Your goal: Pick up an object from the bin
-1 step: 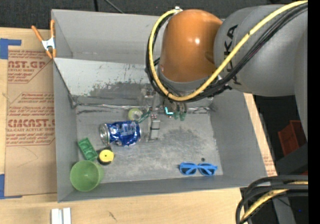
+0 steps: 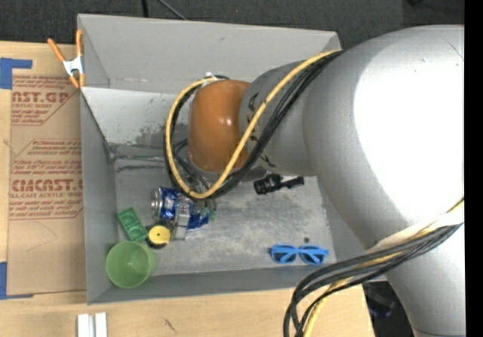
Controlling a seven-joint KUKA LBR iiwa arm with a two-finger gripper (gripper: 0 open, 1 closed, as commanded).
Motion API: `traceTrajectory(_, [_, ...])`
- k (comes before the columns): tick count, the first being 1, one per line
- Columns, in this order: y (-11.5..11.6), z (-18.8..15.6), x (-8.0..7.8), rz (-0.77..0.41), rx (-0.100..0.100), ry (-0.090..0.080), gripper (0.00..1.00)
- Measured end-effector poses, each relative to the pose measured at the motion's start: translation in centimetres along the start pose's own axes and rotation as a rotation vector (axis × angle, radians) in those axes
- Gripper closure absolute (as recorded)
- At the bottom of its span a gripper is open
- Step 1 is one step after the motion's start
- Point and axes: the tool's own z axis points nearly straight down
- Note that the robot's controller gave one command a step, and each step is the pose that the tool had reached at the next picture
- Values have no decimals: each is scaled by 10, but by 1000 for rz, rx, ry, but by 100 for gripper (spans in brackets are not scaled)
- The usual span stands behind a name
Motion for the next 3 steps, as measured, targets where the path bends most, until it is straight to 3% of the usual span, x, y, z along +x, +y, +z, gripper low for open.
traceTrajectory(3, [1, 0, -1, -1, -4, -3, 0])
